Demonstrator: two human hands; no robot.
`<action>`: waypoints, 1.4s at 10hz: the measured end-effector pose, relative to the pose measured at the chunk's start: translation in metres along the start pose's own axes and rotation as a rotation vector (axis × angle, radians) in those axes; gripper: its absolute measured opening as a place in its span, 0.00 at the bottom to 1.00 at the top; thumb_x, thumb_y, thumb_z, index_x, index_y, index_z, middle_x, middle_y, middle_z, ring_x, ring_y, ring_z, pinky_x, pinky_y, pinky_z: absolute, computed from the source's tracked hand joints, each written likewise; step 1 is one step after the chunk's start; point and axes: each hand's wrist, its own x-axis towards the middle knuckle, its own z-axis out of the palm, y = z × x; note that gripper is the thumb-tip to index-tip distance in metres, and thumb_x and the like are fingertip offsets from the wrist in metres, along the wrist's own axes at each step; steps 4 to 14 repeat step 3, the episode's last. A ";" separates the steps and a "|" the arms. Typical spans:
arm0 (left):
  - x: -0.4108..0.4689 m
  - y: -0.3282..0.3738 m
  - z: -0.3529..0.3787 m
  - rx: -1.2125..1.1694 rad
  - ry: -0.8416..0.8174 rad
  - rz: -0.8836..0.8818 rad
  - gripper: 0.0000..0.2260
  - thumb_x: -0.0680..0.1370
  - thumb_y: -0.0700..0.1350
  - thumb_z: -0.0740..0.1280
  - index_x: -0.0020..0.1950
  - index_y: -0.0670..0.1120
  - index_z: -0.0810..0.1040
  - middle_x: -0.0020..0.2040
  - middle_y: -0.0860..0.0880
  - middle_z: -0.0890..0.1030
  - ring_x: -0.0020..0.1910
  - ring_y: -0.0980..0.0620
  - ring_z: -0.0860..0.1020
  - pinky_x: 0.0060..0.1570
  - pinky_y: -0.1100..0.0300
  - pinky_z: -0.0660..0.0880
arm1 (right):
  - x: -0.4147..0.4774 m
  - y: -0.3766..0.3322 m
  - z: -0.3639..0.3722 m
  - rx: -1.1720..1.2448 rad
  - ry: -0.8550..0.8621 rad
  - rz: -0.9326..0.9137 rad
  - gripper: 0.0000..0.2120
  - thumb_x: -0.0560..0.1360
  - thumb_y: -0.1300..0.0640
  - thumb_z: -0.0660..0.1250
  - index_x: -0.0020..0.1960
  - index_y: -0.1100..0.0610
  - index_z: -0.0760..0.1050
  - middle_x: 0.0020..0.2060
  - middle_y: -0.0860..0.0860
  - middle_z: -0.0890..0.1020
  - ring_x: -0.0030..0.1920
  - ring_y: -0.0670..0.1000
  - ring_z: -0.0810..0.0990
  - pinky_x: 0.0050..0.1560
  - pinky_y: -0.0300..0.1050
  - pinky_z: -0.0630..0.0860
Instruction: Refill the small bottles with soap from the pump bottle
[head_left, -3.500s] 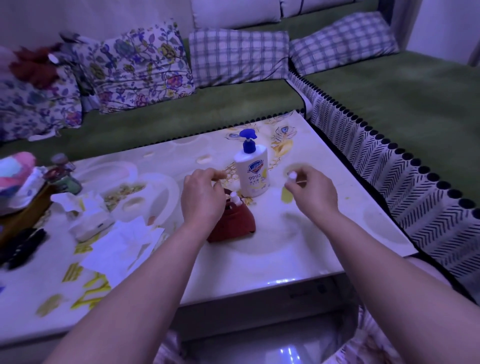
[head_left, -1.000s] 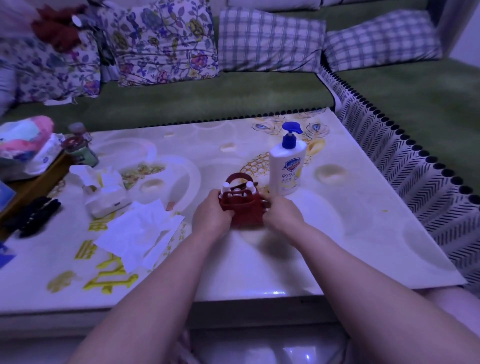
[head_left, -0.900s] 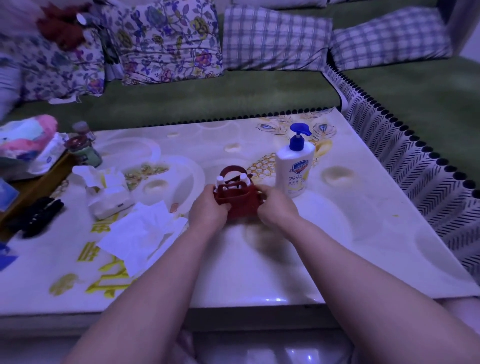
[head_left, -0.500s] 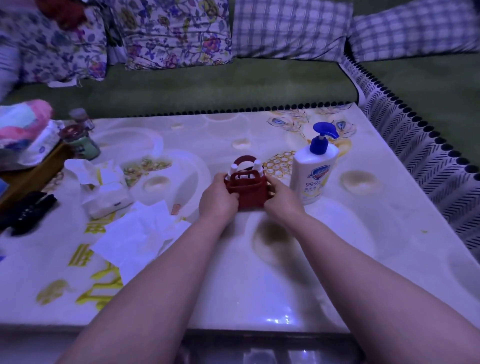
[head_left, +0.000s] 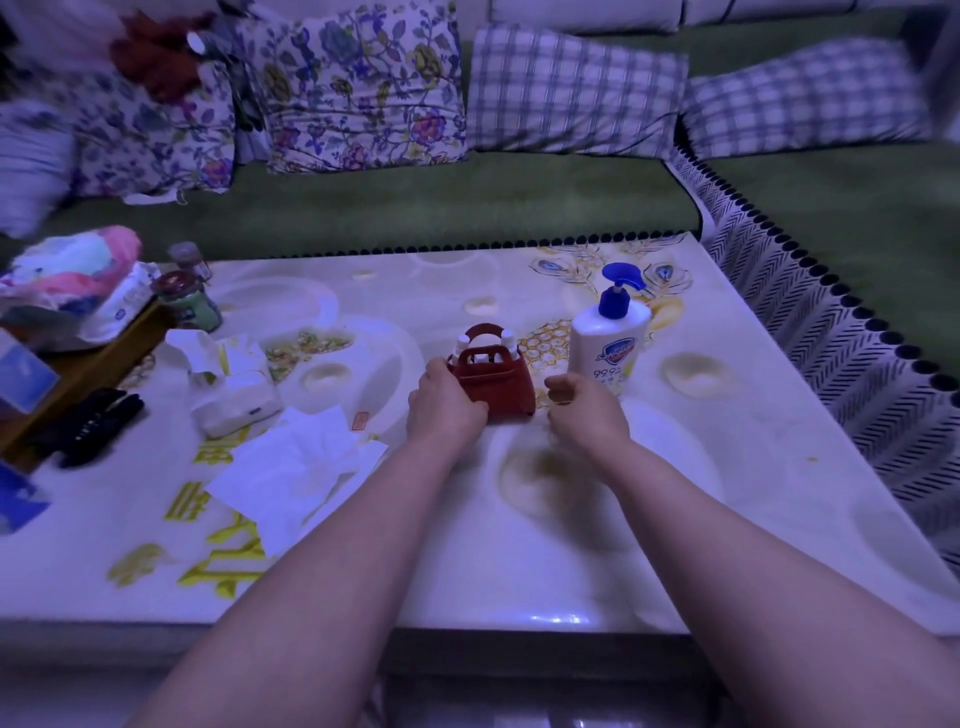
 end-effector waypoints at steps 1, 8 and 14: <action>-0.010 0.004 -0.004 0.034 -0.018 0.003 0.24 0.71 0.44 0.68 0.65 0.44 0.65 0.61 0.45 0.75 0.61 0.41 0.72 0.56 0.49 0.73 | -0.010 0.004 -0.012 -0.029 0.006 0.010 0.23 0.71 0.65 0.59 0.63 0.50 0.77 0.60 0.47 0.80 0.61 0.51 0.76 0.61 0.45 0.73; -0.035 0.011 -0.011 0.093 0.038 -0.054 0.23 0.73 0.44 0.67 0.64 0.42 0.63 0.61 0.42 0.74 0.64 0.39 0.68 0.54 0.48 0.71 | -0.032 0.018 -0.025 -0.022 0.058 0.041 0.19 0.72 0.64 0.60 0.57 0.48 0.79 0.58 0.49 0.81 0.60 0.52 0.77 0.58 0.45 0.73; -0.035 0.011 -0.011 0.093 0.038 -0.054 0.23 0.73 0.44 0.67 0.64 0.42 0.63 0.61 0.42 0.74 0.64 0.39 0.68 0.54 0.48 0.71 | -0.032 0.018 -0.025 -0.022 0.058 0.041 0.19 0.72 0.64 0.60 0.57 0.48 0.79 0.58 0.49 0.81 0.60 0.52 0.77 0.58 0.45 0.73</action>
